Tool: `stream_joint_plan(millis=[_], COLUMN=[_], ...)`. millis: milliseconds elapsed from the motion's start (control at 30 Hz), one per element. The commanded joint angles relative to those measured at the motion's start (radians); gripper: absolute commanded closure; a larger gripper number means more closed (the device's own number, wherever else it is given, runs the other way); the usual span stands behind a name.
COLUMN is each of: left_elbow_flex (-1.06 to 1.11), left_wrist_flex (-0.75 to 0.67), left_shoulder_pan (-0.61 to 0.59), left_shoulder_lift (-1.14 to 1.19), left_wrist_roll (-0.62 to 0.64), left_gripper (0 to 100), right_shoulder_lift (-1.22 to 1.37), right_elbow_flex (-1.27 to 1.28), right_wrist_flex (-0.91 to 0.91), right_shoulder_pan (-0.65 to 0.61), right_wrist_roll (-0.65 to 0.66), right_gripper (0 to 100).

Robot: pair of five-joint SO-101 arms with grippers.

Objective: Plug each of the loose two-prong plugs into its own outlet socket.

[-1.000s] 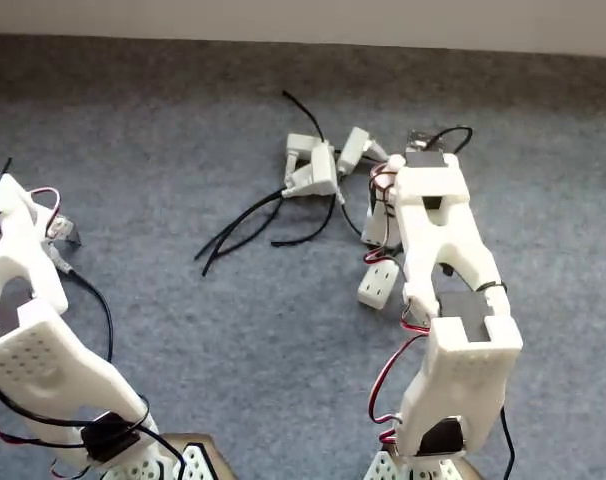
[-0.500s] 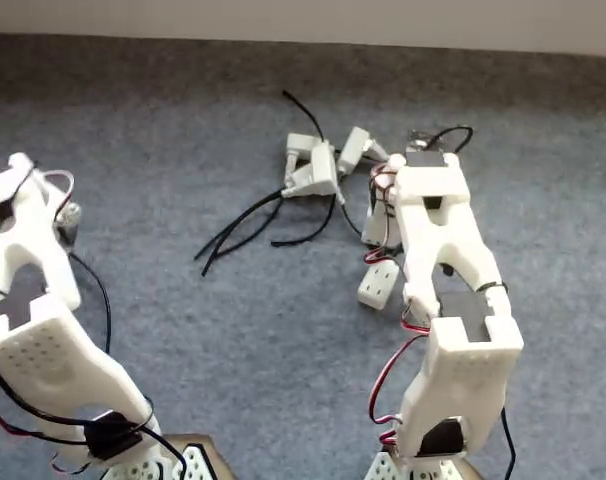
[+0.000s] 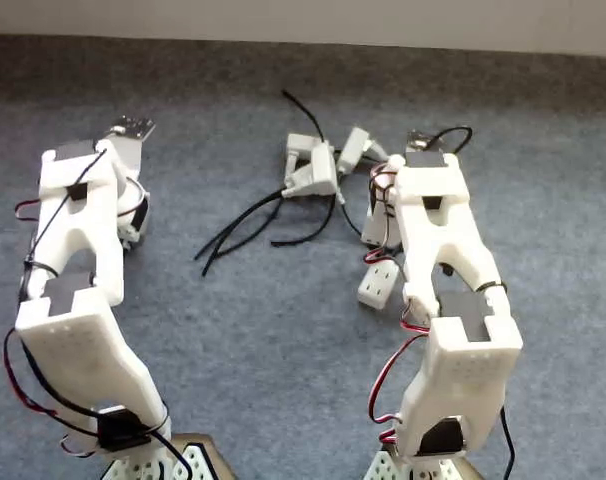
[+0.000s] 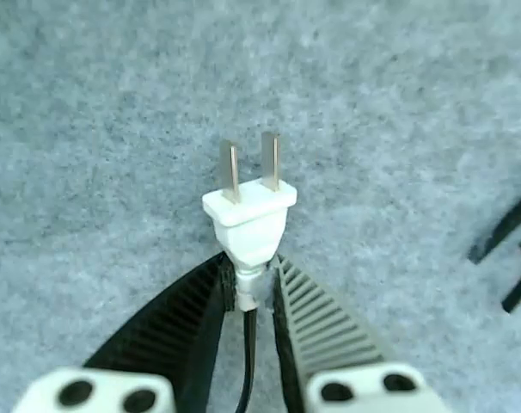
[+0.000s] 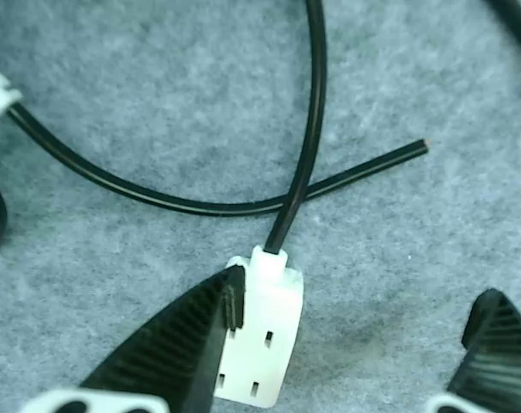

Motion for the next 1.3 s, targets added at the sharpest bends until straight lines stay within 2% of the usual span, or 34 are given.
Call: stream_joint_plan(millis=[0, 100, 533, 800, 1133, 1267], left_elbow_flex=[0.061, 0.114, 0.156, 0.159, 0.116, 0.116], left_wrist_flex=[-0.089, -0.158, -0.267, -0.269, -0.269, -0.267], left_shoulder_pan=[0.002, 0.005, 0.035, 0.101, 0.179, 0.202], left_shoulder_lift=[-0.059, -0.062, -0.061, -0.062, -0.061, -0.061], left_wrist_roll=[-0.011, 0.046, 0.064, 0.192, 0.193, 0.193], left_gripper=[89, 82, 81, 81, 81, 81], right_shoulder_lift=[-0.042, -0.042, -0.044, -0.044, -0.044, -0.044], right_elbow_flex=[0.001, 0.001, 0.001, 0.001, 0.001, 0.001], right_wrist_flex=[-0.013, -0.013, -0.013, -0.008, -0.007, -0.007], right_shoulder_pan=[-0.008, -0.008, -0.008, -0.008, -0.008, -0.008], right_wrist_roll=[0.011, 0.011, 0.011, 0.011, 0.011, 0.055], right_gripper=[60.9, 60.9, 60.9, 60.9, 60.9, 60.9])
